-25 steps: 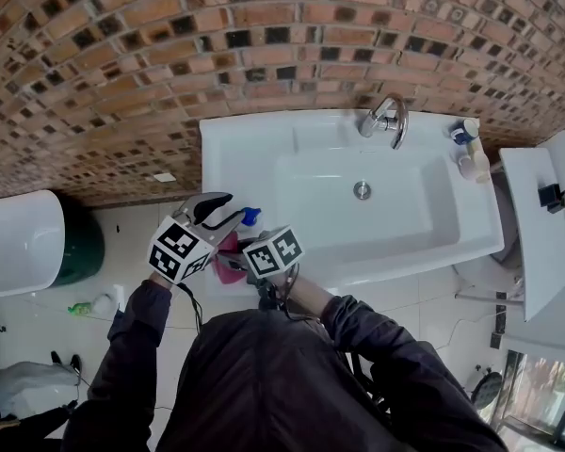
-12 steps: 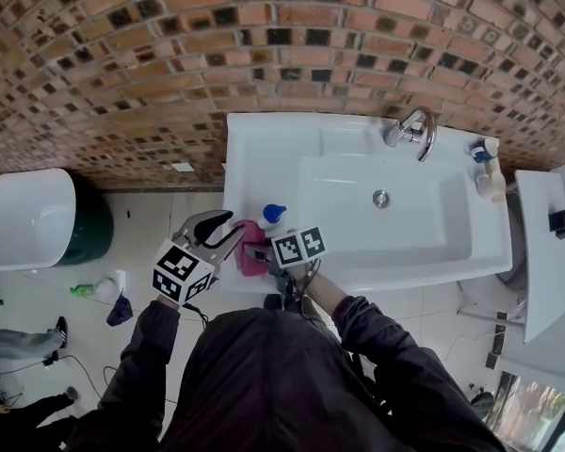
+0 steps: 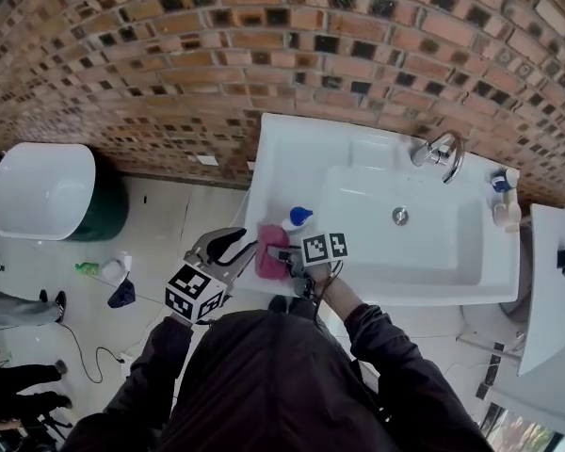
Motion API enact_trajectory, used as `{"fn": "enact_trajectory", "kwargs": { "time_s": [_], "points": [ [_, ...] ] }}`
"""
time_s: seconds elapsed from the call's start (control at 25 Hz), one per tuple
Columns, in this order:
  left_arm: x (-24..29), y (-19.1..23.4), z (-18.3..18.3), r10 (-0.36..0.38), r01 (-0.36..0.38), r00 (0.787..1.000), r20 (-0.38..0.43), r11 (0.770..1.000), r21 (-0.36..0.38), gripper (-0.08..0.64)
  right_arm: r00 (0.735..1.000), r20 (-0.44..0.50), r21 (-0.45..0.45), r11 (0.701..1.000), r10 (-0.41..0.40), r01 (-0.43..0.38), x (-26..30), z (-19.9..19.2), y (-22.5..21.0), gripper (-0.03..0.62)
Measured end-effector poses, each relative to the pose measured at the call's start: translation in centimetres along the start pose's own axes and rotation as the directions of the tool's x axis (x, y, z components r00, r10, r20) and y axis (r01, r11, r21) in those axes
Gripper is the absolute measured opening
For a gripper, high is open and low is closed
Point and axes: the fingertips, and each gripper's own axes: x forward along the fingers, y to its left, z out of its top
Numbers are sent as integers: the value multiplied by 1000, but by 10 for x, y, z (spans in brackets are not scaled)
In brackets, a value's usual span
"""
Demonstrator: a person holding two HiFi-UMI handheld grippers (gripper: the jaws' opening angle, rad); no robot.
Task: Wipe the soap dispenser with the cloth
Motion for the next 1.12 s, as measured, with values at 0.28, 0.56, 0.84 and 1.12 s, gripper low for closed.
{"fn": "enact_trajectory", "kwargs": {
  "time_s": [0.28, 0.56, 0.84, 1.12],
  "points": [
    [-13, -15, -6, 32, -27, 998, 56, 996, -85, 74, 992, 100, -516, 848, -75, 117, -81, -3, 74, 72],
    [-6, -35, -12, -8, 14, 998, 68, 996, -91, 72, 915, 356, -733, 550, -191, 401, -163, -8, 107, 71],
    [-9, -42, -13, -40, 46, 996, 81, 996, -82, 69, 895, 391, -698, 564, -215, 441, -182, -21, 106, 69],
    [-9, -46, -13, -59, 65, 995, 86, 995, -74, 67, 894, 392, -703, 557, -215, 442, -179, -23, 113, 69]
  ]
}}
